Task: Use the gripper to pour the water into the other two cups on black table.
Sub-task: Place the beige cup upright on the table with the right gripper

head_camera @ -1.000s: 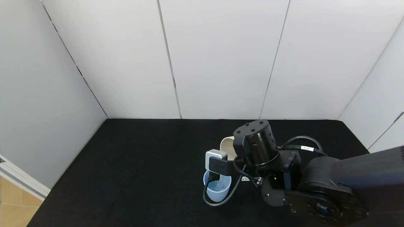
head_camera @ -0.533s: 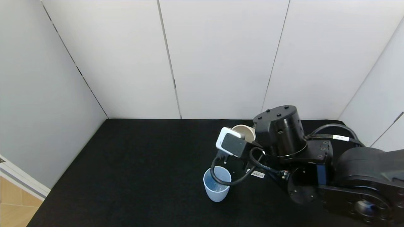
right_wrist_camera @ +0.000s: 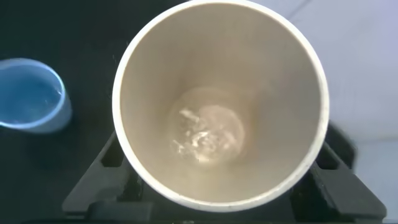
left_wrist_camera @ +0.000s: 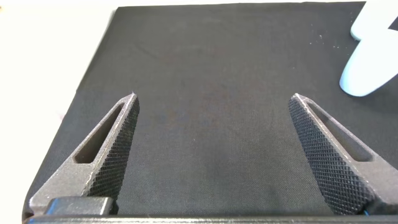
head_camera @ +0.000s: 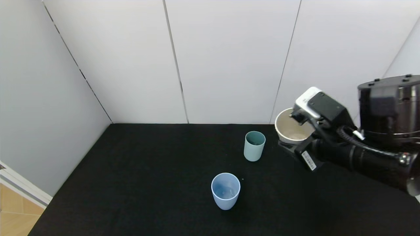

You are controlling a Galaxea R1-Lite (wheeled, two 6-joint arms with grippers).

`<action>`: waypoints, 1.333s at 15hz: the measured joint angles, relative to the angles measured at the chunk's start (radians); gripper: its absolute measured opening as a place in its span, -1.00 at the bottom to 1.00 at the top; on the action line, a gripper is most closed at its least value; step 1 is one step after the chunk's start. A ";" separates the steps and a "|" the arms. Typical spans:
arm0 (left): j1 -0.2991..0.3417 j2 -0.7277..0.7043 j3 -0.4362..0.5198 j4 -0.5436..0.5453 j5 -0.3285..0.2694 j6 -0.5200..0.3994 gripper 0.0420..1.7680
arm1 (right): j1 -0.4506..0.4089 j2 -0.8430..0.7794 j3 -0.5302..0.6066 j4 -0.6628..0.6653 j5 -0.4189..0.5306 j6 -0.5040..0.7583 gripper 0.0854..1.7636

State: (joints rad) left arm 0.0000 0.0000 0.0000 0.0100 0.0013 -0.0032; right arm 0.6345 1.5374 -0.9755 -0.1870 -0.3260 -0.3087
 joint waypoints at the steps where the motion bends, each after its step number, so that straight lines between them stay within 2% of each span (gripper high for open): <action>1: 0.000 0.000 0.000 0.000 0.000 0.000 0.94 | -0.022 -0.032 0.012 0.000 0.023 0.082 0.41; 4: 0.000 0.000 0.000 0.000 0.000 0.000 0.94 | -0.053 -0.111 0.060 -0.002 0.066 0.264 0.41; 8: 0.000 0.000 0.000 0.000 0.000 0.000 0.94 | -0.127 -0.166 0.156 -0.053 0.066 0.381 0.41; 10: 0.000 0.000 0.000 0.000 0.000 -0.001 0.94 | -0.140 -0.172 0.224 -0.152 0.066 0.406 0.41; 14: 0.000 0.000 0.000 0.000 0.000 -0.001 0.94 | -0.144 -0.127 0.384 -0.438 0.086 0.414 0.41; 20: 0.000 0.000 0.000 0.000 0.000 0.000 0.94 | -0.147 0.082 0.511 -0.702 0.113 0.459 0.41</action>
State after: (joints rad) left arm 0.0000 0.0000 0.0000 0.0104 0.0013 -0.0036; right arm 0.4872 1.6191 -0.4640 -0.8889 -0.2134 0.1500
